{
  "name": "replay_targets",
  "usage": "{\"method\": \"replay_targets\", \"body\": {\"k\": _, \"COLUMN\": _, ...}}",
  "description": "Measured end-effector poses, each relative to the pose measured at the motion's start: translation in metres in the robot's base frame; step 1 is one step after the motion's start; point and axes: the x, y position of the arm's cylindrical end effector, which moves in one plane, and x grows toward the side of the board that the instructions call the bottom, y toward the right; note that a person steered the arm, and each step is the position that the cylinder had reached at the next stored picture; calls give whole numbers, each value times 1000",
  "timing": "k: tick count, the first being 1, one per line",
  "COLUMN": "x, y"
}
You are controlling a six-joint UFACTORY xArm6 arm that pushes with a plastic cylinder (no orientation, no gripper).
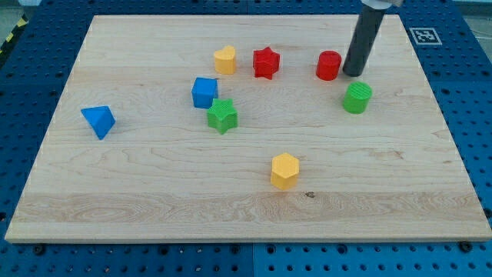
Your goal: Move green circle parallel to the right of the green star
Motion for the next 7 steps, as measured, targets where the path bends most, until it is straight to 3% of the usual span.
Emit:
{"method": "replay_targets", "body": {"k": 2, "x": 27, "y": -10}}
{"method": "replay_targets", "body": {"k": 7, "x": 1, "y": 35}}
